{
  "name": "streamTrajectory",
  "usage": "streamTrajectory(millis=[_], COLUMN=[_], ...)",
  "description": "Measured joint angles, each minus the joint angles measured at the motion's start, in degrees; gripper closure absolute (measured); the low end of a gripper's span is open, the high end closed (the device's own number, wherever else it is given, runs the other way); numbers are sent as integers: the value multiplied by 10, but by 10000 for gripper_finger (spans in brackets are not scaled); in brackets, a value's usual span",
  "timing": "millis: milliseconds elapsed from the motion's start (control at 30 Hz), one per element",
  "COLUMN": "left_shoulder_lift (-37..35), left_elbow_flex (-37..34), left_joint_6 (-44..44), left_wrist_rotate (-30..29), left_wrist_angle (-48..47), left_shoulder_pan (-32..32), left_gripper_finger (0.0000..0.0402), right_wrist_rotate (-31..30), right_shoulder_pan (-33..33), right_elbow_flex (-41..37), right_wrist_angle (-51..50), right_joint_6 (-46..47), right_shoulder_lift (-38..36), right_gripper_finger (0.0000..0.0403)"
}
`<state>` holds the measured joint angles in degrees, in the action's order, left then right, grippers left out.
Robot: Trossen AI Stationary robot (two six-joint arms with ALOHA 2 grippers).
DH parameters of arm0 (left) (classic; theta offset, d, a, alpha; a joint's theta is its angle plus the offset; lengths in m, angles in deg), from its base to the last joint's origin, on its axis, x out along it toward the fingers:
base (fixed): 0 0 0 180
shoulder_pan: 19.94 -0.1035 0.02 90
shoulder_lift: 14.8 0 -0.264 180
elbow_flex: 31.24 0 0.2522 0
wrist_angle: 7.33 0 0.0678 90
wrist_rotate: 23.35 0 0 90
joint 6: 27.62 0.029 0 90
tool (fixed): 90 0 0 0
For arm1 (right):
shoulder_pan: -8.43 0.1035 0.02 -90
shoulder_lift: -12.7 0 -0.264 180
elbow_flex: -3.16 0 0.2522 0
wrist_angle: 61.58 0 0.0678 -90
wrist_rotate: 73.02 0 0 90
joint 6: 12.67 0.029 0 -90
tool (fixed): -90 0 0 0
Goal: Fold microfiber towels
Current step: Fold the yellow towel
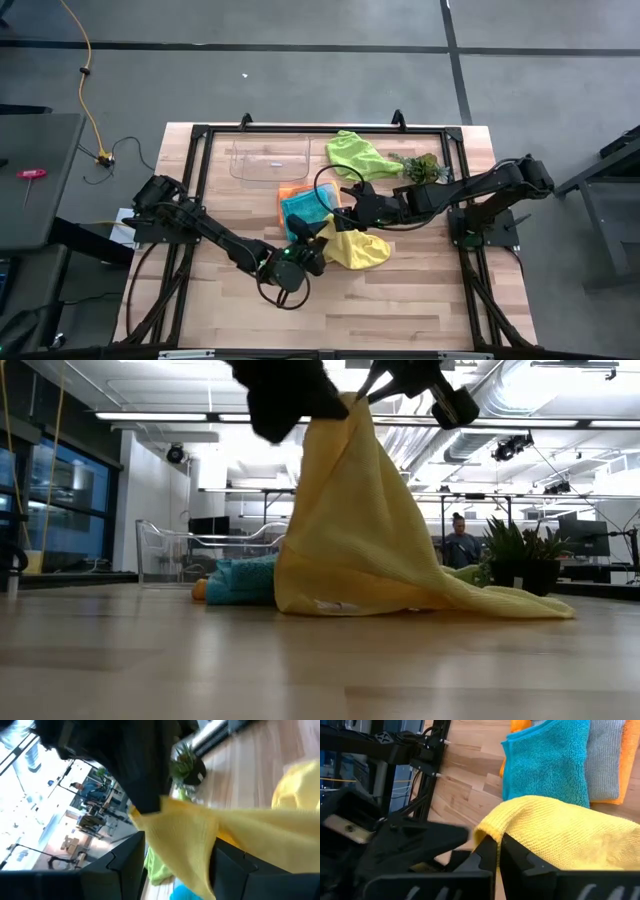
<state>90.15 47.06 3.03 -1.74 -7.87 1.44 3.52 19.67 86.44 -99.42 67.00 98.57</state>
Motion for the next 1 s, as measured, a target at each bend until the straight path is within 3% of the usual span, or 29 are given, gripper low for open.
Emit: streamTrajectory(millis=[633,767,1000], left_shoulder_lift=[-14,-14,-14], left_elbow_flex=[0,0,0], left_joint_6=[-2,0,-4], left_wrist_rotate=[12,24,28], left_wrist_angle=[14,14,14], left_shoulder_pan=[0,8,17], left_gripper_finger=[226,260,358], right_wrist_rotate=[-10,-11,-11], right_shoulder_pan=[0,0,0], right_elbow_flex=[0,0,0], right_wrist_angle=[-5,-5,-5], right_joint_6=[3,3,3], right_shoulder_lift=[0,0,0], right_gripper_finger=[403,403,403])
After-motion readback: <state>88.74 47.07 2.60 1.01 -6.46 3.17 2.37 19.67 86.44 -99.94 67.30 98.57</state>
